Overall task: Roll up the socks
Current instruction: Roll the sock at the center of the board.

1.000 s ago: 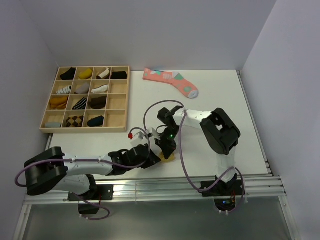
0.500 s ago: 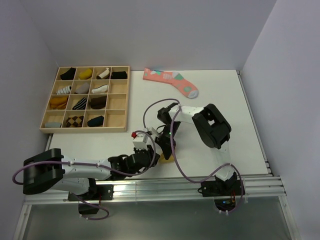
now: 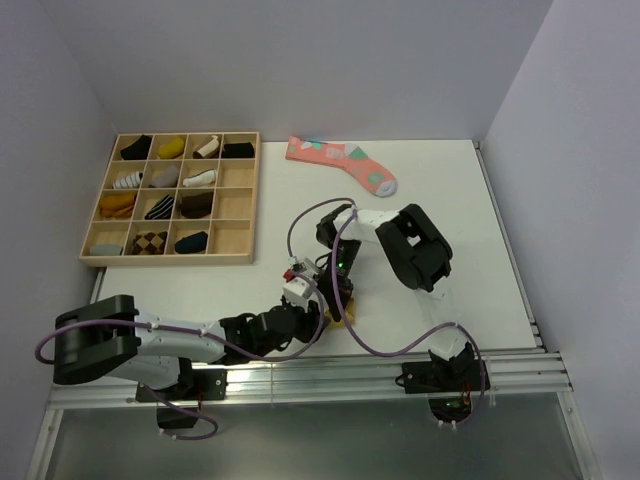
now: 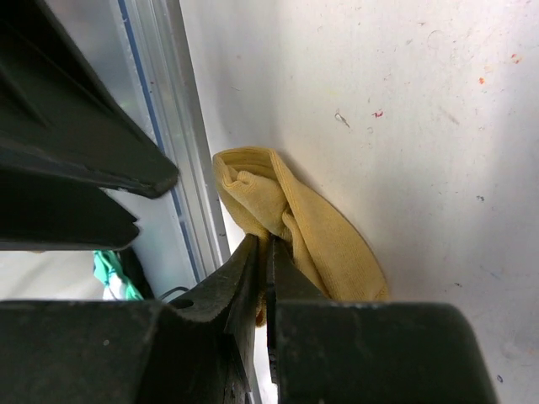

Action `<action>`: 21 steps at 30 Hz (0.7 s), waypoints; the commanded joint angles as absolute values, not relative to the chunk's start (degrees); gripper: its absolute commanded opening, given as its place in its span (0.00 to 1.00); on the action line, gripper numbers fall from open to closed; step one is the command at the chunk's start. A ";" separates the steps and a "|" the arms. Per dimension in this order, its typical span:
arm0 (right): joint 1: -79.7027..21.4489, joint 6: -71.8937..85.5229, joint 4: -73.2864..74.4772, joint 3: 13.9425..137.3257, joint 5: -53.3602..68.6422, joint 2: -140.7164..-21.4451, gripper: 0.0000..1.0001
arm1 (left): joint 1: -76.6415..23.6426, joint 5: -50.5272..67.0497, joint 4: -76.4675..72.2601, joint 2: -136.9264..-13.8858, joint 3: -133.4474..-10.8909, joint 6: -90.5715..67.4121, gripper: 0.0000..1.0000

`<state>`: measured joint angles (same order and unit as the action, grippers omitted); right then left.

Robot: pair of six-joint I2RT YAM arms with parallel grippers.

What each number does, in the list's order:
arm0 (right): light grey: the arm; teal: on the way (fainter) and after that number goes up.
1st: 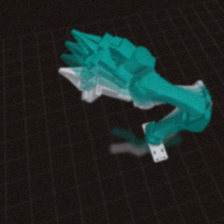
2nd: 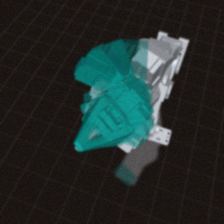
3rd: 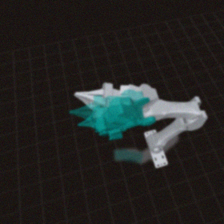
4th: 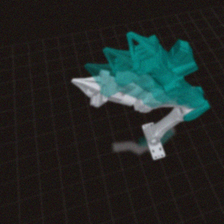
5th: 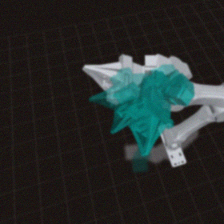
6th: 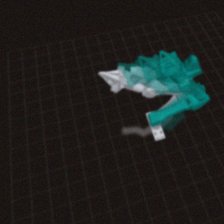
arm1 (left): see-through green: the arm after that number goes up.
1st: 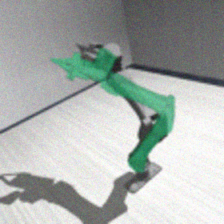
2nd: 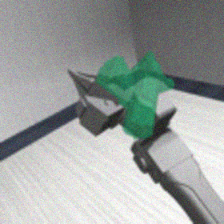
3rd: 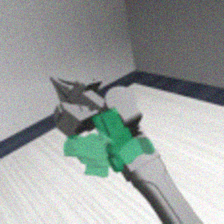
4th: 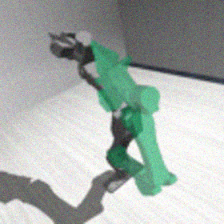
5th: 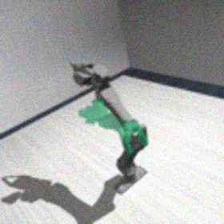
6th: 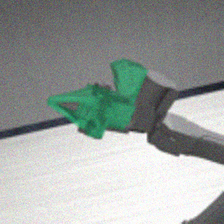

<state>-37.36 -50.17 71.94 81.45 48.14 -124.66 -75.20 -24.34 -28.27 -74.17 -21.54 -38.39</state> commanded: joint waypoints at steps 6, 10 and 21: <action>-36.21 -54.67 77.25 85.52 48.16 -128.76 0.05 | -75.59 -16.61 -33.74 -80.59 -25.31 -30.77 0.44; -36.12 -54.23 76.90 85.17 47.64 -129.02 0.05 | -75.41 -16.61 -34.45 -81.82 -26.10 -28.92 0.47; -35.68 -56.69 80.24 86.04 48.16 -130.60 0.05 | -71.64 -13.45 -35.33 -86.31 -28.12 -25.05 0.47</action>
<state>-36.21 -54.02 77.45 84.64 49.43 -128.73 -72.75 -15.66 -32.62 -85.30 -26.17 -27.70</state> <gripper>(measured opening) 0.095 0.468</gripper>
